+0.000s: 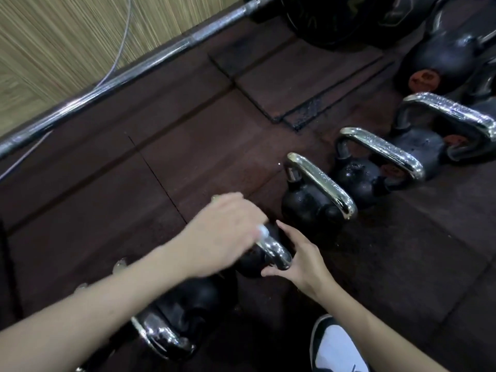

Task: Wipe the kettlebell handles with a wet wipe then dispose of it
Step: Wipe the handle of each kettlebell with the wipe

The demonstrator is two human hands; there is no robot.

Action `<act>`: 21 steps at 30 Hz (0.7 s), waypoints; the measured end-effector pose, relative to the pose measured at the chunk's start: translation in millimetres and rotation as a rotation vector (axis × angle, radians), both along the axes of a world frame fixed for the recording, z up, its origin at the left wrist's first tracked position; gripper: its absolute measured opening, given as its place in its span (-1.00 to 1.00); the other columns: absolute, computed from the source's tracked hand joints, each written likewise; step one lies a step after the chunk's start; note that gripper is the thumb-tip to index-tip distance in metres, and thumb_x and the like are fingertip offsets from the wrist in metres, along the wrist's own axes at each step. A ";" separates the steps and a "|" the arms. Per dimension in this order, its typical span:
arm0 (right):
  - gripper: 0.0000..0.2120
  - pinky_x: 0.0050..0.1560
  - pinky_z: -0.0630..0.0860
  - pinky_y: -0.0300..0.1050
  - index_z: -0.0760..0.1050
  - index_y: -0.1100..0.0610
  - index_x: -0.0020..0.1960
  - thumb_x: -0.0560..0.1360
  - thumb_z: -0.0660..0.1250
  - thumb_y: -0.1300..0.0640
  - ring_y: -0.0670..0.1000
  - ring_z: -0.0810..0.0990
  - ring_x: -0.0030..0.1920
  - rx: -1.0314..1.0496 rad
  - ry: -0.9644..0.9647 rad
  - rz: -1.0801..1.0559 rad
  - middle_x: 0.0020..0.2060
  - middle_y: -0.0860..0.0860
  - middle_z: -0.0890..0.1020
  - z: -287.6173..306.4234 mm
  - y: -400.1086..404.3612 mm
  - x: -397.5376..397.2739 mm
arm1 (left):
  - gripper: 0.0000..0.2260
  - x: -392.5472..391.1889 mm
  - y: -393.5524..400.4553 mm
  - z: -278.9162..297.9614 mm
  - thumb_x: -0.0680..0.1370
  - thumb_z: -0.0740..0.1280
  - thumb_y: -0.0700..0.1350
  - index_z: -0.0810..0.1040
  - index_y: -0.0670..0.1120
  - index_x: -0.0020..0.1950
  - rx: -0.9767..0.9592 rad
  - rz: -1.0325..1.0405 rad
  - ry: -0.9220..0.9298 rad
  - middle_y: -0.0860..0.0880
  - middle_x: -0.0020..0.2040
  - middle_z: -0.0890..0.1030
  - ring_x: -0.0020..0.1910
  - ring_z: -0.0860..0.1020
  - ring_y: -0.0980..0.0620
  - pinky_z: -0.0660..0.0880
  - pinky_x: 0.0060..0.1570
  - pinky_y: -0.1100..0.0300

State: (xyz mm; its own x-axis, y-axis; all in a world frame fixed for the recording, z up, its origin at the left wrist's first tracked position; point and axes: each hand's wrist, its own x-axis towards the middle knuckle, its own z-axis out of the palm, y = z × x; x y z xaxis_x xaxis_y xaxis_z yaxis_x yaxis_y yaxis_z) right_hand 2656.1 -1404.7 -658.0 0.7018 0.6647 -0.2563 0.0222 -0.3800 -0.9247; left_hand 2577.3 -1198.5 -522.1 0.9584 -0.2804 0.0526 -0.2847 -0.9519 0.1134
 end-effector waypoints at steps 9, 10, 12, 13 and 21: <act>0.21 0.55 0.37 0.04 0.35 -0.08 0.57 0.01 0.64 -0.42 -0.14 0.43 0.50 -0.039 -0.030 0.040 0.46 -0.14 0.51 3.7 -1.8 1.6 | -0.78 4.2 -27.6 17.2 0.63 0.24 -0.15 0.62 -0.09 -0.14 0.084 0.145 0.056 -0.10 -0.17 0.64 -0.16 0.59 -0.22 0.57 -0.03 -0.15; 0.20 0.51 0.42 0.06 0.36 -0.05 0.57 0.04 0.62 -0.45 -0.14 0.45 0.48 -0.041 -0.040 0.038 0.46 -0.14 0.52 2.8 -1.9 0.8 | -0.78 1.6 -41.0 16.2 0.64 0.24 -0.13 0.64 -0.10 -0.11 0.064 0.047 0.065 -0.11 -0.13 0.65 -0.13 0.61 -0.22 0.58 0.01 -0.15; 0.17 0.47 0.46 0.04 0.36 -0.01 0.57 0.09 0.60 -0.46 -0.17 0.47 0.46 -0.043 -0.043 0.039 0.46 -0.16 0.51 2.1 -2.1 -0.4 | -0.69 -1.4 -46.6 11.6 0.70 0.16 -0.06 0.67 -0.15 0.15 0.007 -0.072 0.094 -0.13 0.10 0.68 0.11 0.64 -0.20 0.53 0.29 -0.16; 0.16 0.48 0.46 0.02 0.37 -0.01 0.56 0.08 0.64 -0.41 -0.18 0.47 0.46 -0.041 -0.052 0.037 0.44 -0.16 0.53 2.0 -1.5 -0.1 | -0.64 -3.4 -37.6 7.2 0.74 0.12 0.00 0.63 -0.14 0.29 0.020 -0.088 0.111 -0.10 0.23 0.66 0.25 0.61 -0.14 0.43 0.44 -0.13; 0.22 0.59 0.29 -0.07 0.36 -0.10 0.56 -0.02 0.70 -0.33 -0.17 0.38 0.52 0.003 0.017 0.026 0.47 -0.18 0.48 -1.9 -2.3 1.5 | -0.52 -8.6 4.6 -0.1 0.75 0.03 0.12 0.55 -0.09 0.47 -0.002 0.266 0.118 -0.06 0.51 0.53 0.59 0.39 -0.13 0.19 0.62 -0.17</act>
